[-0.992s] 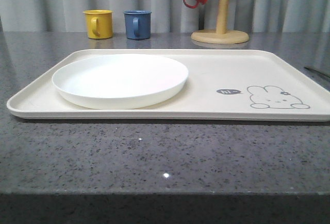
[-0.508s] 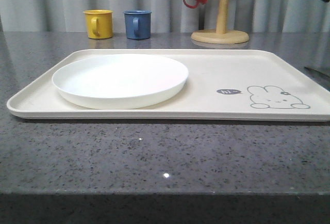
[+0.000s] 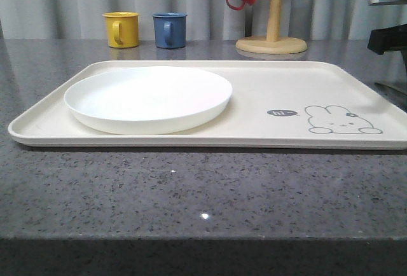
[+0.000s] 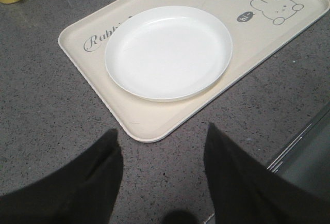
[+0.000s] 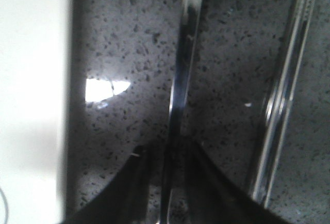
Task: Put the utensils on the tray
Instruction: 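Grasp the steel fork with the right gripper, then place the fork on the tray beside the plate and release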
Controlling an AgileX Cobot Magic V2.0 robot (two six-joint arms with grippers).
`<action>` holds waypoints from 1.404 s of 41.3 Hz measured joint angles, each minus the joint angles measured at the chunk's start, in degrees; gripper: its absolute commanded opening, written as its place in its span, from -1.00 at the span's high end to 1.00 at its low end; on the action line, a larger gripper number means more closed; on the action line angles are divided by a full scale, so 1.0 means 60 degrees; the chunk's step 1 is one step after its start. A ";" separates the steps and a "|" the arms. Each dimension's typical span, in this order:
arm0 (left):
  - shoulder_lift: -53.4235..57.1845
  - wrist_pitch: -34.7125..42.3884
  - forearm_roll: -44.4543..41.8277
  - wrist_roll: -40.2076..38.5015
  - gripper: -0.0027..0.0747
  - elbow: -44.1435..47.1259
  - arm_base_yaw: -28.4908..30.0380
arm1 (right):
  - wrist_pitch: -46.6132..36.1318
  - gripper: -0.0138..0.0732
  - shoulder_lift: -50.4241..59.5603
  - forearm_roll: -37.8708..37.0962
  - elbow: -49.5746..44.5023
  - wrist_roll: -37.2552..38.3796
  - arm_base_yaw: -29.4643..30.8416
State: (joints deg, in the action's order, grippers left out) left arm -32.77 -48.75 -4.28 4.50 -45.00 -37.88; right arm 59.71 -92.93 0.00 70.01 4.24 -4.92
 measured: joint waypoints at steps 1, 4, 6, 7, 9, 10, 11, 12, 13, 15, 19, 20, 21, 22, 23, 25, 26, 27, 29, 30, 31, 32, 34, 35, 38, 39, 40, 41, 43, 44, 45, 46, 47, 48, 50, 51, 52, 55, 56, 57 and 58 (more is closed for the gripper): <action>0.0000 0.0000 0.0000 0.0000 0.01 0.0000 0.0000 | 0.0000 0.53 0.0000 0.0000 0.0000 0.0000 0.0000; 0.0000 0.0000 0.0000 0.0000 0.01 0.0000 0.0000 | 0.0000 0.60 0.0000 0.0000 0.0000 0.0000 0.0000; 0.0000 0.0000 0.0000 0.0000 0.01 0.0000 0.0000 | 0.0000 0.64 0.0000 0.0000 0.0000 0.0000 0.0000; 0.0000 0.0000 0.0000 0.0000 0.01 0.0000 0.0000 | 0.0000 0.66 0.0000 0.0000 0.0000 0.0000 0.0000; 0.0000 0.0018 0.0000 0.0000 0.01 0.0000 0.0000 | 0.0000 0.68 0.0000 0.0000 0.0000 0.0000 0.0000; 0.0000 0.0018 0.0000 0.0000 0.01 0.0000 0.0000 | 0.0004 0.69 0.0000 0.0000 0.0000 0.0000 0.0000; 0.0000 0.0018 0.0000 0.0000 0.01 0.0000 0.0000 | 0.0021 0.70 0.0000 0.0000 0.0006 0.0000 0.0000; 0.0000 0.0018 0.0000 0.0000 0.01 0.0000 0.0000 | 0.0042 0.70 0.0000 0.0000 0.0022 0.0000 0.0000; 0.0000 0.0018 0.0000 0.0000 0.01 0.0000 0.0000 | 0.0059 0.70 0.0000 0.0000 0.0022 0.0000 0.0000; 0.0000 0.0018 0.0000 0.0000 0.01 0.0000 0.0000 | 0.0168 0.70 0.0000 0.0000 0.0086 0.0000 0.0000; 0.0000 0.0018 0.0000 0.0000 0.01 0.0000 0.0000 | 0.0600 0.70 0.0000 0.0000 0.0332 0.0000 0.0000; 0.0000 0.0018 0.0000 0.0000 0.01 0.0000 0.0000 | 0.0716 0.70 0.0021 -0.0077 0.0442 0.0000 0.0000; 0.0000 0.0018 0.0000 0.0000 0.01 0.0000 0.0000 | 0.0845 0.70 0.0039 -0.0098 0.0534 0.0000 0.0000; 0.0000 0.0018 0.0000 0.0000 0.01 0.0000 0.0000 | 0.1027 0.70 0.0098 -0.0123 0.0634 0.0000 0.0000; 0.0000 0.0018 0.0000 0.0000 0.01 0.0000 0.0000 | 0.1170 0.70 0.0106 -0.0121 0.0739 0.0000 0.0000; 0.0000 0.0018 0.0000 0.0000 0.01 0.0000 0.0000 | 0.1454 0.70 0.0239 -0.0099 0.1004 0.0000 -0.0016; 0.0000 0.0018 0.0000 0.0000 0.01 0.0000 0.0000 | 0.1536 0.70 0.0257 -0.0054 0.1124 0.0017 -0.0035; 0.0000 0.0018 0.0000 0.0000 0.01 0.0000 0.0000 | 0.1600 0.70 0.0319 0.0000 0.1288 0.0017 -0.0081; 0.0000 0.0018 0.0000 0.0000 0.01 0.0000 0.0000 | 0.1687 0.70 0.0390 0.0205 0.1527 0.0017 -0.0184; 0.0000 0.0018 0.0000 0.0000 0.01 0.0000 0.0000 | 0.1693 0.70 0.0428 0.0304 0.1680 0.0017 -0.0293; 0.0000 0.0018 0.0000 0.0000 0.01 0.0000 0.0000 | 0.1718 0.70 0.0449 0.0411 0.1784 0.0017 -0.0399; 0.0000 0.0018 0.0000 0.0000 0.01 0.0000 0.0000 | 0.1740 0.70 0.0449 0.0566 0.1878 0.0017 -0.0522; 0.0000 0.0018 0.0000 0.0000 0.01 0.0000 0.0000 | 0.1738 0.70 0.0463 0.0820 0.2055 0.0017 -0.0871; 0.0000 0.0018 0.0000 0.0000 0.01 0.0000 0.0000 | 0.1751 0.70 0.0463 0.0919 0.2116 0.0017 -0.1039; 0.0000 0.0018 0.0000 0.0000 0.01 0.0000 0.0000 | 0.1774 0.70 0.0426 0.1191 0.2222 0.0164 -0.1625; 0.0000 0.0018 0.0000 0.0000 0.01 0.0000 0.0000 | 0.1774 0.70 0.0383 0.1243 0.2244 0.0300 -0.1856; 0.0000 0.0018 0.0000 0.0000 0.01 0.0000 0.0000 | 0.1774 0.70 0.0319 0.1295 0.2244 0.0418 -0.2021; 0.0000 0.0018 0.0000 0.0000 0.01 0.0000 0.0000 | 0.1782 0.70 0.0263 0.1351 0.2259 0.0545 -0.2175; 0.0000 0.0018 0.0000 0.0000 0.01 0.0000 0.0000 | 0.1798 0.70 0.0068 0.1418 0.2259 0.0920 -0.2482; 0.0000 0.0018 0.0000 0.0000 0.01 0.0000 0.0000 | 0.1798 0.70 0.0012 0.1434 0.2259 0.1092 -0.2590; 0.0000 0.0018 0.0000 0.0000 0.01 0.0000 0.0000 | 0.1798 0.70 -0.0097 0.1434 0.2259 0.1334 -0.2712; 0.0000 0.0018 0.0000 0.0000 0.01 0.0000 0.0000 | 0.1735 0.70 -0.0203 0.1434 0.2259 0.1516 -0.2791; 0.0000 0.0018 0.0000 0.0000 0.01 0.0000 0.0000 | 0.1670 0.70 -0.0256 0.1434 0.2259 0.1705 -0.2854; 0.0000 0.0018 0.0000 0.0000 0.01 0.0000 0.0000 | 0.1585 0.70 -0.0358 0.1434 0.2259 0.1950 -0.2930; 0.0000 0.0018 0.0000 0.0000 0.01 0.0000 0.0000 | 0.1347 0.70 -0.0507 0.1434 0.2259 0.2293 -0.3020; 0.0000 0.0018 0.0000 0.0000 0.01 0.0000 0.0000 | 0.1229 0.70 -0.0599 0.1434 0.2259 0.2502 -0.3060; 0.0000 0.0018 0.0000 0.0000 0.01 0.0000 0.0000 | 0.1065 0.70 -0.0696 0.1434 0.2259 0.2637 -0.3080; 0.0000 0.0018 0.0000 0.0000 0.01 0.0000 0.0000 | 0.0623 0.70 -0.0886 0.1434 0.2259 0.3034 -0.3169; 0.0000 0.0018 0.0000 0.0000 0.01 0.0000 0.0000 | 0.0530 0.70 -0.0907 0.1434 0.2259 0.3125 -0.3192; 0.0000 0.0018 0.0000 0.0000 0.01 0.0000 0.0000 | 0.0369 0.70 -0.0961 0.1434 0.2259 0.3239 -0.3217; 0.0000 0.0018 0.0000 0.0000 0.01 0.0000 0.0000 | 0.0248 0.70 -0.1015 0.1434 0.2259 0.3328 -0.3240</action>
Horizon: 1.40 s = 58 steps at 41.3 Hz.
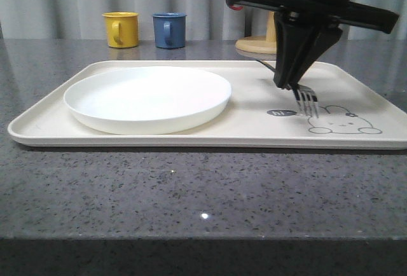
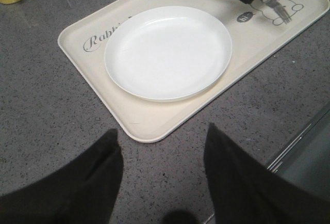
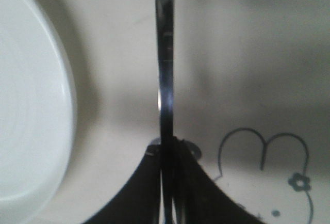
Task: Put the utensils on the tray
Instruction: 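Place the fork on the tray beside the plate and release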
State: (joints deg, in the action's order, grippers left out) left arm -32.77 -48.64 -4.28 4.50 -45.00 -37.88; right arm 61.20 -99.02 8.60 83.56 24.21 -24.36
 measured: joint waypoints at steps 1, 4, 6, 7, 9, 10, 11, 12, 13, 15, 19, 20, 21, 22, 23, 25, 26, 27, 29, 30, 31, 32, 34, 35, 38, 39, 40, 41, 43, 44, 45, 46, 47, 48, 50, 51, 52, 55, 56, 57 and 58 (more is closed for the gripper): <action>0.0000 0.0000 0.0000 0.0000 0.01 0.0000 0.0000 | -0.0113 0.70 -0.0025 0.0000 0.0000 0.0053 -0.0015; 0.0000 0.0000 0.0000 0.0000 0.01 0.0000 0.0000 | -0.0411 0.70 -0.0158 0.0026 0.0000 0.0143 -0.0064; 0.0000 0.0000 0.0000 0.0000 0.01 0.0000 0.0000 | -0.0516 0.70 -0.0285 0.0047 0.0000 0.0188 -0.0062; 0.0000 0.0000 0.0000 0.0000 0.01 0.0000 0.0000 | -0.0558 0.70 -0.0342 0.0047 0.0000 0.0192 -0.0062; 0.0000 0.0000 0.0000 0.0000 0.01 0.0000 0.0000 | -0.0577 0.70 -0.0471 0.0047 0.0000 0.0245 -0.0062; 0.0000 0.0000 0.0000 0.0000 0.01 0.0000 0.0000 | -0.0577 0.70 -0.0510 0.0047 0.0000 0.0297 -0.0062; 0.0000 0.0000 0.0000 0.0000 0.01 0.0000 0.0000 | -0.0577 0.69 -0.0586 0.0047 0.0000 0.0354 -0.0062; 0.0000 0.0000 0.0000 0.0000 0.01 0.0000 0.0000 | -0.0594 0.67 -0.0633 0.0052 0.0000 0.0398 -0.0062; 0.0000 0.0000 0.0000 0.0000 0.01 0.0000 0.0000 | -0.0594 0.63 -0.0651 0.0069 0.0000 0.0436 -0.0062; 0.0000 0.0000 0.0000 0.0000 0.01 0.0000 0.0000 | -0.0616 0.56 -0.0651 0.0086 0.0000 0.0497 -0.0062; 0.0000 0.0000 0.0000 0.0000 0.01 0.0000 0.0000 | -0.0637 0.37 -0.0659 0.0086 0.0000 0.0535 -0.0084; 0.0000 0.0000 0.0000 0.0000 0.01 0.0000 0.0000 | -0.0637 0.31 -0.0659 0.0086 0.0000 0.0553 -0.0084; 0.0000 0.0000 0.0000 0.0000 0.01 0.0000 0.0000 | -0.0641 0.27 -0.0659 0.0086 0.0000 0.0571 -0.0084; 0.0000 0.0000 0.0000 0.0000 0.01 0.0000 0.0000 | -0.0657 0.24 -0.0674 0.0086 0.0000 0.0573 -0.0084; 0.0000 0.0000 0.0000 0.0000 0.01 0.0000 0.0000 | -0.0657 0.20 -0.0674 0.0107 0.0000 0.0589 -0.0084; 0.0000 0.0000 0.0000 0.0000 0.01 0.0000 0.0000 | -0.0697 0.16 -0.0674 0.0122 0.0000 0.0611 -0.0090; 0.0000 0.0000 0.0000 0.0000 0.01 0.0000 0.0000 | -0.0715 0.15 -0.0674 0.0119 0.0000 0.0611 -0.0090; 0.0000 0.0000 0.0000 0.0000 0.01 0.0000 0.0000 | -0.0716 0.15 -0.0674 0.0126 0.0000 0.0611 -0.0090; 0.0000 0.0000 0.0000 0.0000 0.01 0.0000 0.0000 | -0.0729 0.15 -0.0652 0.0143 0.0000 0.0631 -0.0090; 0.0000 0.0000 0.0000 0.0000 0.01 0.0000 0.0000 | -0.0729 0.15 -0.0613 0.0143 0.0000 0.0631 -0.0090; 0.0000 0.0000 0.0000 0.0000 0.01 0.0000 0.0000 | -0.0729 0.15 -0.0594 0.0143 0.0000 0.0631 -0.0090; 0.0000 0.0000 0.0000 0.0000 0.01 0.0000 0.0000 | -0.0729 0.15 -0.0543 0.0143 0.0000 0.0631 -0.0090; 0.0000 0.0000 0.0000 0.0000 0.01 0.0000 0.0000 | -0.0729 0.15 -0.0386 0.0080 0.0000 0.0631 -0.0090; 0.0000 0.0000 0.0000 0.0000 0.01 0.0000 0.0000 | -0.0729 0.15 -0.0301 0.0016 0.0000 0.0631 -0.0090; 0.0000 0.0000 0.0000 0.0000 0.01 0.0000 0.0000 | -0.0690 0.15 0.0092 -0.0238 0.0000 0.0528 -0.0090; 0.0000 0.0000 0.0000 0.0000 0.01 0.0000 0.0000 | -0.0599 0.15 0.0284 -0.0393 0.0000 0.0459 -0.0090; 0.0000 0.0000 0.0000 0.0000 0.01 0.0000 0.0000 | -0.0541 0.15 0.0439 -0.0522 0.0000 0.0410 -0.0090; 0.0000 0.0000 0.0000 0.0000 0.01 0.0000 0.0000 | -0.0411 0.15 0.0599 -0.0668 0.0000 0.0294 -0.0090; 0.0000 0.0000 0.0000 0.0000 0.01 0.0000 0.0000 | -0.0116 0.15 0.0999 -0.1082 0.0000 0.0127 -0.0090; 0.0000 0.0000 0.0000 0.0000 0.01 0.0000 0.0000 | 0.0018 0.15 0.1179 -0.1272 0.0000 0.0027 -0.0090; 0.0000 0.0000 0.0000 0.0000 0.01 0.0000 0.0000 | 0.0154 0.15 0.1414 -0.1540 0.0000 -0.0023 -0.0090; 0.0000 0.0000 0.0000 0.0000 0.01 0.0000 0.0000 | 0.0289 0.15 0.1594 -0.1750 0.0000 -0.0041 -0.0090; 0.0000 0.0000 0.0000 0.0000 0.01 0.0000 0.0000 | 0.0409 0.15 0.1775 -0.1956 0.0000 -0.0081 -0.0090; 0.0000 0.0000 0.0000 0.0000 0.01 0.0000 0.0000 | 0.0558 0.15 0.1951 -0.2152 -0.0018 -0.0104 -0.0064; 0.0000 0.0000 0.0000 0.0000 0.01 0.0000 0.0000 | 0.0775 0.15 0.2332 -0.2525 -0.0033 -0.0126 0.0040; 0.0000 0.0000 0.0000 0.0000 0.01 0.0000 0.0000 | 0.0928 0.15 0.2481 -0.2643 -0.0033 -0.0157 0.0143; 0.0000 0.0000 0.0000 0.0000 0.01 0.0000 0.0000 | 0.1060 0.15 0.2667 -0.2768 -0.0040 -0.0193 0.0282; 0.0000 0.0000 0.0000 0.0000 0.01 0.0000 0.0000 | 0.1312 0.15 0.3057 -0.2901 -0.0161 -0.0466 0.0755; 0.0000 0.0000 0.0000 0.0000 0.01 0.0000 0.0000 | 0.1360 0.15 0.3144 -0.2901 -0.0217 -0.0571 0.0866; 0.0000 0.0000 0.0000 0.0000 0.01 0.0000 0.0000 | 0.1449 0.15 0.3221 -0.2901 -0.0294 -0.0746 0.1107; 0.0000 0.0000 0.0000 0.0000 0.01 0.0000 0.0000 | 0.1528 0.15 0.3278 -0.2875 -0.0361 -0.0901 0.1367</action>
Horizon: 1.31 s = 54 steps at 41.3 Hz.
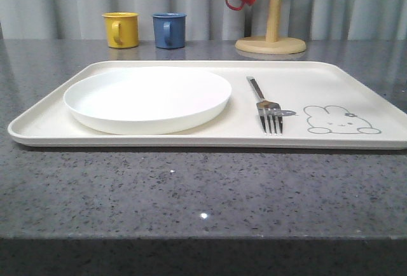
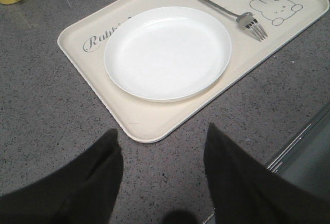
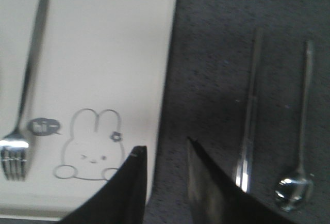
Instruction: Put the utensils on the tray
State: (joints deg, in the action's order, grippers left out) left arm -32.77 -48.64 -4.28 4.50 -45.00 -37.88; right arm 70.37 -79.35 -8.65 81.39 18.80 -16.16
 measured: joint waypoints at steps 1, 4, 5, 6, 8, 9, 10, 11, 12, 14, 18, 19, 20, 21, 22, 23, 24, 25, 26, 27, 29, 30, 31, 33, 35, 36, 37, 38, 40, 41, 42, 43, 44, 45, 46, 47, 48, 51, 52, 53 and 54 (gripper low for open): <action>0.0000 0.0000 0.0000 0.0000 0.01 0.0000 0.0000 | 0.0030 0.15 0.0047 0.0074 -0.0066 -0.0106 0.0205; 0.0000 0.0000 0.0000 0.0000 0.01 0.0000 0.0000 | 0.0091 0.15 0.0068 0.0451 -0.0369 -0.0869 0.0930; 0.0000 0.0000 0.0000 0.0000 0.01 0.0000 0.0000 | 0.0091 0.15 0.0068 0.0588 -0.0470 -0.1060 0.1149; 0.0000 0.0000 0.0000 0.0000 0.01 0.0000 0.0000 | 0.0091 0.15 0.0047 0.0793 -0.0572 -0.1264 0.1437; 0.0000 0.0000 0.0000 0.0000 0.01 0.0000 0.0000 | 0.0104 0.15 -0.0029 0.1093 -0.0807 -0.1721 0.1845; 0.0000 0.0000 0.0000 0.0000 0.01 0.0000 0.0000 | 0.0104 0.15 -0.0090 0.1280 -0.0899 -0.1909 0.2097; 0.0000 0.0000 0.0000 0.0000 0.01 0.0000 0.0000 | 0.0104 0.15 -0.0145 0.1442 -0.1017 -0.2076 0.2267; 0.0000 0.0000 0.0000 0.0000 0.01 0.0000 0.0000 | 0.0104 0.15 -0.0207 0.1520 -0.1098 -0.2251 0.2423; 0.0000 0.0000 0.0000 0.0000 0.01 0.0000 0.0000 | 0.0104 0.15 -0.0300 0.1641 -0.1178 -0.2327 0.2613; 0.0000 0.0000 0.0000 0.0000 0.01 0.0000 0.0000 | 0.0104 0.15 -0.0489 0.1752 -0.1337 -0.2542 0.2883; 0.0000 0.0000 0.0000 0.0000 0.01 0.0000 0.0000 | 0.0104 0.15 -0.0894 0.1806 -0.1488 -0.2677 0.3230; 0.0000 0.0000 0.0000 0.0000 0.01 0.0000 0.0000 | 0.0104 0.15 -0.1017 0.1806 -0.1505 -0.2678 0.3297; 0.0000 0.0000 0.0000 0.0000 0.01 0.0000 0.0000 | 0.0104 0.15 -0.1111 0.1806 -0.1495 -0.2698 0.3318; 0.0000 0.0000 0.0000 0.0000 0.01 0.0000 0.0000 | 0.0083 0.15 -0.1199 0.1806 -0.1495 -0.2718 0.3340; 0.0000 0.0000 0.0000 0.0000 0.01 0.0000 0.0000 | 0.0061 0.15 -0.1316 0.1806 -0.1510 -0.2719 0.3361; 0.0000 0.0000 0.0000 0.0000 0.01 0.0000 0.0000 | 0.0033 0.15 -0.1427 0.1806 -0.1510 -0.2719 0.3378; 0.0000 0.0000 0.0000 0.0000 0.01 0.0000 0.0000 | -0.0016 0.15 -0.1509 0.1806 -0.1510 -0.2731 0.3378; 0.0000 0.0000 0.0000 0.0000 0.01 0.0000 0.0000 | -0.0044 0.15 -0.1611 0.1830 -0.1510 -0.2731 0.3378; 0.0000 0.0000 0.0000 0.0000 0.01 0.0000 0.0000 | -0.0081 0.15 -0.1684 0.1830 -0.1510 -0.2731 0.3378; 0.0000 0.0000 0.0000 0.0000 0.01 0.0000 0.0000 | -0.0104 0.15 -0.1755 0.1848 -0.1510 -0.2731 0.3378; 0.0000 0.0000 0.0000 0.0000 0.01 0.0000 0.0000 | -0.0199 0.15 -0.1905 0.1880 -0.1510 -0.2740 0.3378; 0.0000 0.0000 0.0000 0.0000 0.01 0.0000 0.0000 | -0.0245 0.15 -0.1990 0.1880 -0.1510 -0.2755 0.3378; 0.0000 0.0000 0.0000 0.0000 0.01 0.0000 0.0000 | -0.0274 0.15 -0.2052 0.1880 -0.1510 -0.2755 0.3378; 0.0000 0.0000 0.0000 0.0000 0.01 0.0000 0.0000 | -0.0407 0.15 -0.2203 0.1880 -0.1510 -0.2755 0.3378; 0.0000 0.0000 0.0000 0.0000 0.01 0.0000 0.0000 | -0.0498 0.15 -0.2278 0.1880 -0.1510 -0.2755 0.3378; 0.0000 0.0000 0.0000 0.0000 0.01 0.0000 0.0000 | -0.0527 0.15 -0.2329 0.1880 -0.1510 -0.2755 0.3378; 0.0000 0.0000 0.0000 0.0000 0.01 0.0000 0.0000 | -0.0574 0.15 -0.2355 0.1857 -0.1510 -0.2755 0.3378; 0.0000 0.0000 0.0000 0.0000 0.01 0.0000 0.0000 | -0.0598 0.15 -0.2377 0.1832 -0.1510 -0.2755 0.3378; 0.0000 0.0000 0.0000 0.0000 0.01 0.0000 0.0000 | -0.0621 0.15 -0.2419 0.1795 -0.1510 -0.2755 0.3378; 0.0000 0.0000 0.0000 0.0000 0.01 0.0000 0.0000 | -0.0645 0.15 -0.2440 0.1791 -0.1510 -0.2755 0.3378; 0.0000 0.0000 0.0000 0.0000 0.01 0.0000 0.0000 | -0.0645 0.15 -0.2482 0.1784 -0.1510 -0.2755 0.3378; 0.0000 0.0000 0.0000 0.0000 0.01 0.0000 0.0000 | -0.0660 0.15 -0.2486 0.1768 -0.1510 -0.2755 0.3378; 0.0000 0.0000 0.0000 0.0000 0.01 0.0000 0.0000 | -0.0668 0.16 -0.2522 0.1761 -0.1510 -0.2755 0.3378; 0.0000 0.0000 0.0000 0.0000 0.01 0.0000 0.0000 | -0.0668 0.16 -0.2550 0.1742 -0.1510 -0.2755 0.3378; 0.0000 0.0000 0.0000 0.0000 0.01 0.0000 0.0000 | -0.0668 0.16 -0.2545 0.1742 -0.1510 -0.2755 0.3378; 0.0000 0.0000 0.0000 0.0000 0.01 0.0000 0.0000 | -0.0668 0.18 -0.2545 0.1742 -0.1510 -0.2755 0.3378; 0.0000 0.0000 0.0000 0.0000 0.01 0.0000 0.0000 | -0.0668 0.20 -0.2545 0.1742 -0.1510 -0.2755 0.3378; 0.0000 0.0000 0.0000 0.0000 0.01 0.0000 0.0000 | -0.0668 0.33 -0.2560 0.1742 -0.1510 -0.2755 0.3378; 0.0000 0.0000 0.0000 0.0000 0.01 0.0000 0.0000 | -0.0668 0.37 -0.2560 0.1724 -0.1510 -0.2755 0.3378; 0.0000 0.0000 0.0000 0.0000 0.01 0.0000 0.0000 | -0.0648 0.42 -0.2580 0.1718 -0.1510 -0.2755 0.3378; 0.0000 0.0000 0.0000 0.0000 0.01 0.0000 0.0000 | -0.0626 0.47 -0.2580 0.1694 -0.1493 -0.2755 0.3378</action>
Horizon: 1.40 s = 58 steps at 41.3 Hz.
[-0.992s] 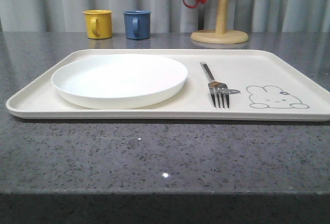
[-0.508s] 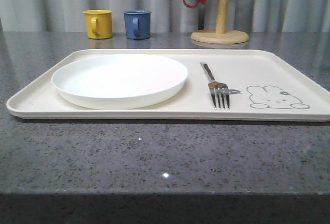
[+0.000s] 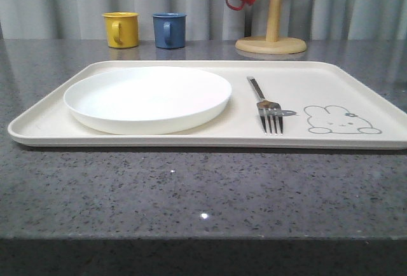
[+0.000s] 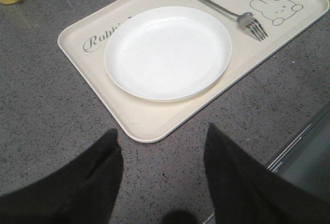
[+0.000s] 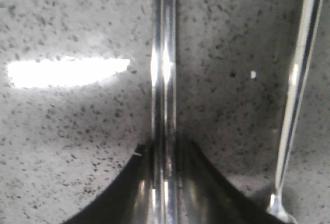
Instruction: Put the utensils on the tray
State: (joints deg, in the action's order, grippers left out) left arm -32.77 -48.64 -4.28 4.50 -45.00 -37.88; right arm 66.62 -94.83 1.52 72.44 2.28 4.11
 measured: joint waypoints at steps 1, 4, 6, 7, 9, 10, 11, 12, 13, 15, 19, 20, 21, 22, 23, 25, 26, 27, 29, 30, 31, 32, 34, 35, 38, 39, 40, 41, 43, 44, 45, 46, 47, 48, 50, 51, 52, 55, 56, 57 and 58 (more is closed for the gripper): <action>0.0000 0.0000 0.0000 0.0000 0.01 0.0000 0.0000 | 0.0018 0.50 -0.0017 -0.0007 0.0000 0.0000 0.0000; 0.0000 0.0000 0.0000 0.0000 0.01 0.0000 0.0000 | 0.0062 0.55 -0.0017 -0.0007 0.0018 0.0000 0.0000; 0.0000 0.0000 0.0000 0.0000 0.01 0.0000 0.0000 | 0.0061 0.54 -0.0017 -0.0007 0.0038 0.0000 0.0000; 0.0000 0.0000 0.0000 0.0000 0.01 0.0000 0.0000 | 0.0084 0.54 -0.0035 -0.0007 0.0056 0.0000 0.0000; 0.0000 0.0000 0.0000 0.0000 0.01 0.0000 0.0000 | 0.0141 0.54 -0.0035 0.0012 0.0073 0.0000 0.0000; 0.0000 0.0000 0.0000 0.0000 0.01 0.0000 0.0000 | 0.0169 0.54 -0.0049 0.0042 0.0122 0.0000 0.0000; 0.0000 0.0000 0.0000 0.0000 0.01 0.0000 0.0000 | 0.0198 0.54 -0.0049 0.0104 0.0141 0.0000 0.0000; 0.0000 0.0000 0.0000 0.0000 0.01 0.0000 0.0000 | 0.0280 0.54 -0.0049 0.0236 0.0181 0.0000 0.0000; 0.0000 0.0000 0.0000 0.0000 0.01 0.0000 0.0000 | 0.0341 0.54 -0.0049 0.0341 0.0234 0.0000 0.0000; 0.0000 0.0000 0.0000 0.0000 0.01 0.0000 0.0000 | 0.0444 0.54 -0.0049 0.0559 0.0332 0.0000 -0.0112; 0.0000 0.0000 0.0000 0.0000 0.01 0.0000 0.0000 | 0.0483 0.54 0.0089 0.0938 0.0613 0.0000 -0.0545; 0.0000 0.0000 0.0000 0.0000 0.01 0.0000 0.0000 | 0.0488 0.54 0.0144 0.1003 0.0692 0.0000 -0.0685; 0.0000 0.0000 0.0000 0.0000 0.01 0.0000 0.0000 | 0.0508 0.54 0.0165 0.1105 0.0772 0.0000 -0.0895; 0.0000 0.0000 0.0000 0.0000 0.01 0.0000 0.0000 | 0.0514 0.54 0.0188 0.1196 0.0856 0.0000 -0.1055; 0.0000 0.0000 0.0000 0.0000 0.01 0.0000 0.0000 | 0.0531 0.54 0.0203 0.1270 0.0953 0.0000 -0.1216; 0.0000 0.0000 0.0000 0.0000 0.01 0.0000 0.0000 | 0.0531 0.54 0.0225 0.1442 0.1064 0.0000 -0.1587; 0.0000 0.0000 0.0000 0.0000 0.01 0.0000 0.0000 | 0.0531 0.54 0.0225 0.1530 0.1106 0.0040 -0.1739; 0.0000 0.0000 0.0000 0.0000 0.01 0.0000 0.0000 | 0.0548 0.54 0.0225 0.1637 0.1130 0.0075 -0.1931; 0.0000 0.0000 0.0000 0.0000 0.01 0.0000 0.0000 | 0.0535 0.54 0.0225 0.1799 0.1149 0.0257 -0.2187; 0.0000 0.0000 0.0000 0.0000 0.01 0.0000 0.0000 | 0.0491 0.54 0.0225 0.1896 0.1149 0.0327 -0.2326; 0.0000 0.0000 0.0000 0.0000 0.01 0.0000 0.0000 | 0.0438 0.54 0.0193 0.1968 0.1149 0.0430 -0.2413; 0.0000 0.0000 0.0000 0.0000 0.01 0.0000 0.0000 | 0.0381 0.54 0.0170 0.2041 0.1149 0.0508 -0.2487; 0.0000 0.0000 0.0017 0.0000 0.01 0.0000 0.0000 | 0.0211 0.54 0.0041 0.2195 0.1156 0.0695 -0.2624; 0.0000 0.0000 0.0004 0.0000 0.01 0.0000 0.0000 | 0.0140 0.54 -0.0021 0.2264 0.1156 0.0754 -0.2655; 0.0000 0.0000 0.0004 0.0000 0.01 0.0000 0.0000 | -0.0100 0.54 -0.0288 0.2528 0.1156 0.0893 -0.2730; 0.0000 0.0000 0.0004 0.0000 0.01 0.0000 0.0000 | -0.0180 0.54 -0.0403 0.2626 0.1156 0.0936 -0.2731; 0.0000 0.0000 0.0004 0.0000 0.01 0.0000 0.0000 | -0.0242 0.54 -0.0485 0.2702 0.1156 0.0959 -0.2731; 0.0000 0.0000 0.0004 0.0000 0.01 0.0000 0.0000 | -0.0317 0.54 -0.0563 0.2781 0.1156 0.1002 -0.2731; 0.0000 0.0000 0.0004 0.0000 0.01 0.0000 0.0000 | -0.0421 0.54 -0.0728 0.2969 0.1156 0.1026 -0.2731; 0.0000 0.0000 0.0004 0.0000 0.01 0.0000 0.0000 | -0.0457 0.54 -0.0783 0.3043 0.1156 0.1042 -0.2731; 0.0000 0.0000 0.0004 0.0000 0.01 0.0000 0.0000 | -0.0476 0.54 -0.0859 0.3118 0.1156 0.1042 -0.2731; 0.0000 0.0000 0.0004 0.0000 0.01 0.0000 0.0000 | -0.0485 0.54 -0.0904 0.3182 0.1156 0.1061 -0.2731; 0.0000 0.0000 0.0020 0.0000 0.01 0.0000 0.0000 | -0.0499 0.54 -0.0952 0.3234 0.1156 0.1061 -0.2731; 0.0000 0.0000 0.0020 0.0000 0.01 0.0000 0.0000 | -0.0499 0.54 -0.0995 0.3272 0.1156 0.1061 -0.2731; 0.0000 0.0000 0.0020 0.0000 0.01 0.0000 0.0000 | -0.0478 0.53 -0.1040 0.3366 0.1193 0.1061 -0.2731; 0.0000 0.0000 0.0020 0.0000 0.01 0.0000 0.0000 | -0.0462 0.53 -0.1055 0.3414 0.1218 0.1080 -0.2731; 0.0000 0.0000 0.0020 0.0000 0.01 0.0000 0.0000 | -0.0442 0.52 -0.1078 0.3447 0.1215 0.1080 -0.2731; 0.0000 0.0000 0.0020 0.0000 0.01 0.0000 0.0000 | -0.0442 0.46 -0.1092 0.3477 0.1231 0.1080 -0.2731; 0.0000 0.0000 0.0020 0.0000 0.01 0.0000 0.0000 | -0.0442 0.42 -0.1092 0.3477 0.1231 0.1080 -0.2731; 0.0000 0.0000 0.0020 0.0000 0.01 0.0000 0.0000 | -0.0442 0.38 -0.1092 0.3477 0.1231 0.1080 -0.2731; 0.0000 0.0000 0.0020 0.0000 0.01 0.0000 0.0000 | -0.0442 0.33 -0.1092 0.3494 0.1231 0.1080 -0.2731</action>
State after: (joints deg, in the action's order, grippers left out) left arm -32.77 -48.64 -4.16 4.50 -45.00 -37.88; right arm 63.96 -101.38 22.48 79.82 8.76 -12.28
